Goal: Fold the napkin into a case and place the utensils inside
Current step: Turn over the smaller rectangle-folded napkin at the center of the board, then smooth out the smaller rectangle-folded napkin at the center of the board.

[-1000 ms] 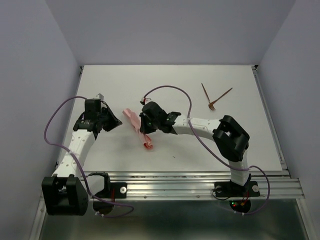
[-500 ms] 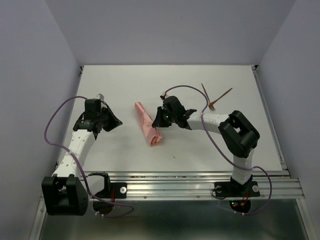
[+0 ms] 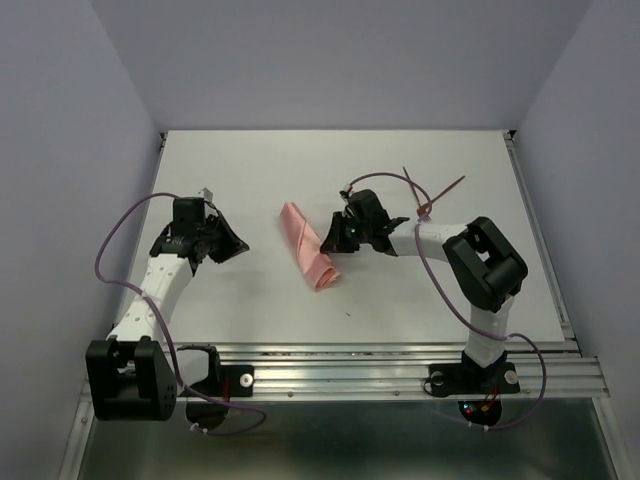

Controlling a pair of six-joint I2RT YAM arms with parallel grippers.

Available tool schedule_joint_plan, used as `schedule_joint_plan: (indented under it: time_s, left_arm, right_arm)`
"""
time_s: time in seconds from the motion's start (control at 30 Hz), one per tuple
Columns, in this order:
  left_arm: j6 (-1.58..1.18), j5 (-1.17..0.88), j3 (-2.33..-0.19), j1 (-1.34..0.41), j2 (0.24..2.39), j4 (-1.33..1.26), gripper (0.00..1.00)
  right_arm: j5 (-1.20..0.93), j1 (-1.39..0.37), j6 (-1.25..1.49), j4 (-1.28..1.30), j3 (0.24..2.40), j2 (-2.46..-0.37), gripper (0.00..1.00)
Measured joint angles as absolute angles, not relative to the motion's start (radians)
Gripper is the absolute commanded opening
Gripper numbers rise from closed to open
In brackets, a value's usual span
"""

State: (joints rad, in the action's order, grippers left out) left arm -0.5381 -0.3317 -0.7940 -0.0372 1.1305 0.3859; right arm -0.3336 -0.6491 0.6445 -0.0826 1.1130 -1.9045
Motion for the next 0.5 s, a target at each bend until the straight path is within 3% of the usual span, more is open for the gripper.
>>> schedule_joint_plan:
  time_s: [0.07, 0.3, 0.4, 0.5]
  left_arm:
    - [-0.538, -0.344, -0.794, -0.038, 1.147, 0.377, 0.00]
    - [-0.543, -0.364, -0.799, -0.094, 1.227, 0.324, 0.00]
    - [-0.548, -0.365, -0.837, -0.142, 1.296, 0.307, 0.00]
    - [-0.559, -0.365, -0.878, -0.176, 1.365, 0.269, 0.00]
  right_arm:
    - [-0.330, -0.638, 0.640, -0.081, 1.105, -1.905, 0.33]
    - [-0.281, -0.609, 0.597, -0.043, 1.097, -1.888, 0.48]
    - [-0.237, -0.608, 0.564, 0.007, 1.097, -1.845, 0.48]
    - [-0.196, -0.610, 0.539, 0.062, 1.099, -1.794, 0.33]
